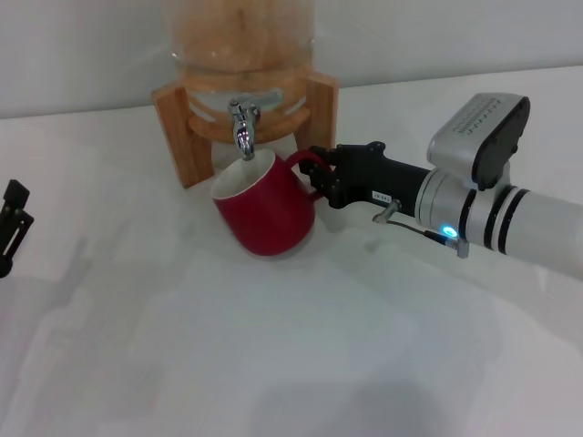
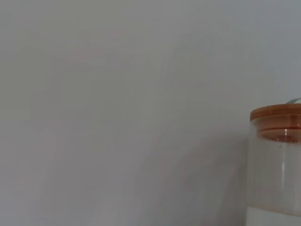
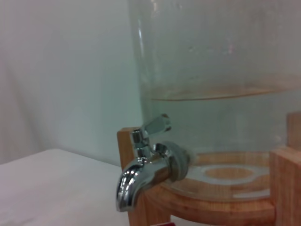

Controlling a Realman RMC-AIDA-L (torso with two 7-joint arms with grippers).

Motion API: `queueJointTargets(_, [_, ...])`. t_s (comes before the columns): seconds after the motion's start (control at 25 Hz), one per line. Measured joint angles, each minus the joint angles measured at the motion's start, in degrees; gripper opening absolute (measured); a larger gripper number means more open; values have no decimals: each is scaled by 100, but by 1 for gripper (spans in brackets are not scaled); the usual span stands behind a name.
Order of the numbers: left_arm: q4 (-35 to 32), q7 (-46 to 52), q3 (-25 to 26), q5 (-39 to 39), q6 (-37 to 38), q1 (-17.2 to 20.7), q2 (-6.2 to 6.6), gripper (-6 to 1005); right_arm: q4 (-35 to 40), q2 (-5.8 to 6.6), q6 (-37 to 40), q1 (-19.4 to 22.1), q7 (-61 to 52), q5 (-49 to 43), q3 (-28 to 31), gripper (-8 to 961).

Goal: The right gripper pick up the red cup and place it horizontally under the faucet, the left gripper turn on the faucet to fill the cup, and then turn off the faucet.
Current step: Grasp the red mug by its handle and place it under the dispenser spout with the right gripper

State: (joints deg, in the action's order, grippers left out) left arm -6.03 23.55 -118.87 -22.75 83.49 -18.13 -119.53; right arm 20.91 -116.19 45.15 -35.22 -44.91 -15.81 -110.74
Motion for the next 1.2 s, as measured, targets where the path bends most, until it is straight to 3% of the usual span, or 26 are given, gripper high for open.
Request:
queueJointTargets(0.52, [-8,8,-5,113,0,-2,0,859,-27,18,-28,129,147,4,301,171])
queueJointTargets(1.2, [-12,9,-4,136,0,2,-5,859,12,0,31,239,167,-1,262,165])
